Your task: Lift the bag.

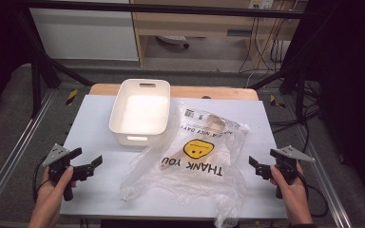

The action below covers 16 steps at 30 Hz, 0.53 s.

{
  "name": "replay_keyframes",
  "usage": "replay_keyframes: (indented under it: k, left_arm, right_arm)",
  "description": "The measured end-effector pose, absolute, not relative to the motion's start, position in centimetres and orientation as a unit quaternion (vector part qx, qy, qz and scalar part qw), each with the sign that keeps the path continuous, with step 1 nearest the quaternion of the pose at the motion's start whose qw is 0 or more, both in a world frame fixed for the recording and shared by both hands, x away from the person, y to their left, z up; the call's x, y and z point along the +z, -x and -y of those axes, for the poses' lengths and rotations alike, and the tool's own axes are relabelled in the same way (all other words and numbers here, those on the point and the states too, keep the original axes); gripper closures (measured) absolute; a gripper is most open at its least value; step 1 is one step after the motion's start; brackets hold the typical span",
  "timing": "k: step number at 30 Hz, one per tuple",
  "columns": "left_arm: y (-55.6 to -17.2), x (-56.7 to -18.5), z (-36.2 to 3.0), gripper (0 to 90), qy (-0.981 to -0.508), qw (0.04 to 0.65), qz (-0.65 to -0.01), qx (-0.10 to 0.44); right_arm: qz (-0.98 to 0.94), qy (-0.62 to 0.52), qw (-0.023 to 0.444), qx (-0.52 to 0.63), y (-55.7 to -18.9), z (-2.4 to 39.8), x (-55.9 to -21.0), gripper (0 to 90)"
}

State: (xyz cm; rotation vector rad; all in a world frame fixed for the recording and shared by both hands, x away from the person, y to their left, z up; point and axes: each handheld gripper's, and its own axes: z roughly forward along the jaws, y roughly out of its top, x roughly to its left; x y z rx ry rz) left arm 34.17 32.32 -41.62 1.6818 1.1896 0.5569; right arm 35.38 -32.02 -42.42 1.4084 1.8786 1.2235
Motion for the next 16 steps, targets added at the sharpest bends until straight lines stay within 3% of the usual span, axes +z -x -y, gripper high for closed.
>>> replay_keyframes:
  k: [16]
  left_arm:
    - [-35.1,-43.4,-31.5,6.8,-0.71,0.457,-0.495,0.205]
  right_arm:
    - [-0.707,-0.52,0.236,0.417,-36.3,31.1,-44.8,4.5]
